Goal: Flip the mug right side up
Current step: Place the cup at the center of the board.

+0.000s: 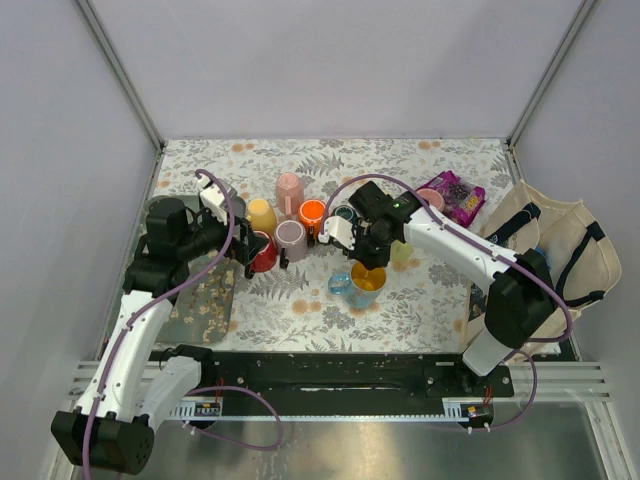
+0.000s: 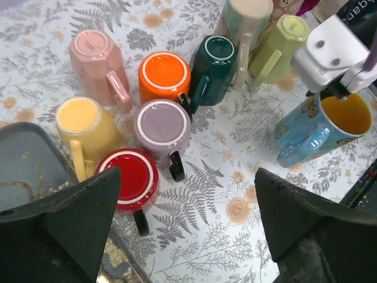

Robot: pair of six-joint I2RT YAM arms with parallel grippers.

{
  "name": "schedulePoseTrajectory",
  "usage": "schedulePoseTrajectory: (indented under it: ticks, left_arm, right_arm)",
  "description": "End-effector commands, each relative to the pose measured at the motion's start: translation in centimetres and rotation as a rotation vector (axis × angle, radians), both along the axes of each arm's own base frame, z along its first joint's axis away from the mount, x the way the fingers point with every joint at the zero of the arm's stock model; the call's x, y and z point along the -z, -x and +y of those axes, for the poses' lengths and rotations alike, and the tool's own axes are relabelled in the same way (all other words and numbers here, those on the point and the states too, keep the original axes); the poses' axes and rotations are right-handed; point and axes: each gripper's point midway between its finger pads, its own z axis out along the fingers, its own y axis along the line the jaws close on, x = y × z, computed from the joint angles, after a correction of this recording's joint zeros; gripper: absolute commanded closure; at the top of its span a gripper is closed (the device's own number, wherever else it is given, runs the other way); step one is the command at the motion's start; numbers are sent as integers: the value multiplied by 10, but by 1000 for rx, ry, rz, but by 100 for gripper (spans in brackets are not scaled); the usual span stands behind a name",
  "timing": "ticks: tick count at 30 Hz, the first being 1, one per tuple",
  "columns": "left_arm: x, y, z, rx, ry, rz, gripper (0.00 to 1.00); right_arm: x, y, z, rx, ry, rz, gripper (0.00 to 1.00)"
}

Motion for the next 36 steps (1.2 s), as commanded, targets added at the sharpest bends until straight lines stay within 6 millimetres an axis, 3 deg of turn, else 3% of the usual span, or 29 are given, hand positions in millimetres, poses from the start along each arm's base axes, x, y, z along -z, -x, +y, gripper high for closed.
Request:
schedulePoseTrajectory:
  ticks: [1,6,10,17,19,21,22,24,27,30,33,36]
  left_arm:
    - [-11,1,10,-45,-38,-72,1]
    - [-7,3,15,-111,-32,42,1]
    - [4,16,-4,6,-23,211,1]
    - [-4,17,-10,40,-17,130,1]
    - [-10,16,-11,49,-12,118,1]
    - [-12,14,-13,54,-13,118,1]
    - [-14,14,-14,58,-16,115,1]
    - [-17,17,-17,87,-42,104,1]
    - [-24,30,-24,163,-78,107,1]
    - [-30,29,-17,120,-97,93,1]
    - [-31,28,-9,98,-147,43,1]
    - [-21,25,5,49,-223,54,1]
  right_arm:
    - [-17,-14,20,31,-39,-85,100]
    - [-5,-19,25,17,-20,-96,100]
    - [5,-14,23,2,-14,-86,93]
    - [17,-12,22,5,-15,-84,89]
    - [16,-10,24,-4,-28,-82,80]
    - [14,-7,26,-31,-43,-81,65]
    - [9,-6,27,-42,-50,-85,53]
    - [-6,-6,28,-69,-61,-104,43]
    - [-50,-16,33,-80,-117,-193,28]
    - [-94,-30,40,-80,-205,-300,13]
    - [-136,-54,50,-58,-295,-383,8]
    - [-164,-80,56,-115,-284,-490,7]
